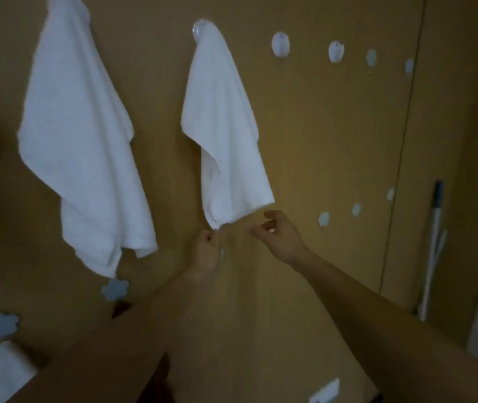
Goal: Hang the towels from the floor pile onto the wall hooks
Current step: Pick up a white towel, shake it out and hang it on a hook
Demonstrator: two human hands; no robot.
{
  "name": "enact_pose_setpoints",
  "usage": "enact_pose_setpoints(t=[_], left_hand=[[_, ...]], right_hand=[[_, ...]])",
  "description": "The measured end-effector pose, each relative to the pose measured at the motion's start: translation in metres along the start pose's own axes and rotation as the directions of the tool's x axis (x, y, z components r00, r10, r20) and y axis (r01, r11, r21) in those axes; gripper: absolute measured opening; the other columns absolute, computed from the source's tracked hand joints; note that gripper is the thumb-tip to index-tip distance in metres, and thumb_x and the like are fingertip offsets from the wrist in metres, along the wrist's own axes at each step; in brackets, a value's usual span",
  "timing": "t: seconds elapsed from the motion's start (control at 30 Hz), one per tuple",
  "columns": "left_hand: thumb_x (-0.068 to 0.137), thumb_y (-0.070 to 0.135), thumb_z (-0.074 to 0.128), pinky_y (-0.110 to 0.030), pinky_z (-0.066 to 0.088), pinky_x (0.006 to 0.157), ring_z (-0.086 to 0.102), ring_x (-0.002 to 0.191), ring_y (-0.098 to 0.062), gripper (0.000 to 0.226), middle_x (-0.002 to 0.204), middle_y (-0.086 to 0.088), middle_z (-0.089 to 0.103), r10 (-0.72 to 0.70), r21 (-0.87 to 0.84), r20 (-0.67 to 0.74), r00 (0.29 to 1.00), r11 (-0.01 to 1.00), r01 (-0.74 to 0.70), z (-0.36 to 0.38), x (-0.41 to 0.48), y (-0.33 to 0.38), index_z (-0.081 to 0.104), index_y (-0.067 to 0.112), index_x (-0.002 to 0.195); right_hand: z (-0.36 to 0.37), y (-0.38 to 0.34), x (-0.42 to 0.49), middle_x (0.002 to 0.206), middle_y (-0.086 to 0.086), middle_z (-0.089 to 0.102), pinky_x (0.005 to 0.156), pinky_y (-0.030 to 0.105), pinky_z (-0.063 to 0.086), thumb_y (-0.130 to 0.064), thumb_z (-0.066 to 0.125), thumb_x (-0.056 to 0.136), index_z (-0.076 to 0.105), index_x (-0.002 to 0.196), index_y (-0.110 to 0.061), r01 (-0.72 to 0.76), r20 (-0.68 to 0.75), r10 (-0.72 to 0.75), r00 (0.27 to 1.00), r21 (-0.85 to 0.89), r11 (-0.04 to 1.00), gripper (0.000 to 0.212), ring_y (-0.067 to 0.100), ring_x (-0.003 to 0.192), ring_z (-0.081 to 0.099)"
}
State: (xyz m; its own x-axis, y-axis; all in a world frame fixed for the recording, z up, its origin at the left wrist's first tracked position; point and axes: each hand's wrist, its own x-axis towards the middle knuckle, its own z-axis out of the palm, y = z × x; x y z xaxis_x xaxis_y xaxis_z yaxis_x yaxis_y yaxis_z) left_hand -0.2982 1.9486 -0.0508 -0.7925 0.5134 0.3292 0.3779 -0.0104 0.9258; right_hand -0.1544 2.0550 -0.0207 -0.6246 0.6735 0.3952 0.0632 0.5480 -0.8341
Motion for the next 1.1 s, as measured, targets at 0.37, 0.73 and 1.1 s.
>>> enact_pose_setpoints(t=[0.37,0.73,1.1], left_hand=[[0.084,0.031,0.050,-0.017,0.036,0.045,0.052,0.050,-0.013,0.023,0.055,0.004,0.056,-0.256,0.271,0.736,0.627,0.960,0.074,0.104,-0.211,-0.093,0.059,0.017,0.068],[0.091,0.029,0.049,-0.031,0.037,0.066,0.043,0.072,-0.018,0.013,0.082,-0.001,0.046,-0.364,0.371,0.929,0.073,0.914,-0.162,0.232,-0.465,-0.082,0.047,0.016,0.095],[0.089,0.032,0.052,-0.028,0.037,0.069,0.046,0.075,-0.018,0.010,0.084,0.005,0.046,-0.423,0.358,0.879,-0.219,0.890,-0.282,0.294,-0.646,-0.082,0.048,0.023,0.091]], right_hand=[[-0.062,0.137,-0.285,0.121,0.006,0.059,0.082,0.030,0.047,-0.040,0.069,0.086,0.048,0.134,-0.011,-0.615,-0.116,0.607,0.786,-0.240,0.751,0.060,0.023,0.104,0.058],[-0.176,0.170,-0.561,0.112,0.002,0.063,0.085,0.029,0.046,-0.036,0.064,0.089,0.062,0.122,-0.019,-0.901,-0.418,0.807,0.417,-0.076,0.426,0.037,0.021,0.100,0.060],[-0.232,0.189,-0.743,0.107,0.001,0.065,0.077,0.027,0.047,-0.033,0.064,0.089,0.060,0.124,-0.016,-0.968,-0.528,0.845,0.084,0.158,0.196,0.039,0.016,0.086,0.061]])
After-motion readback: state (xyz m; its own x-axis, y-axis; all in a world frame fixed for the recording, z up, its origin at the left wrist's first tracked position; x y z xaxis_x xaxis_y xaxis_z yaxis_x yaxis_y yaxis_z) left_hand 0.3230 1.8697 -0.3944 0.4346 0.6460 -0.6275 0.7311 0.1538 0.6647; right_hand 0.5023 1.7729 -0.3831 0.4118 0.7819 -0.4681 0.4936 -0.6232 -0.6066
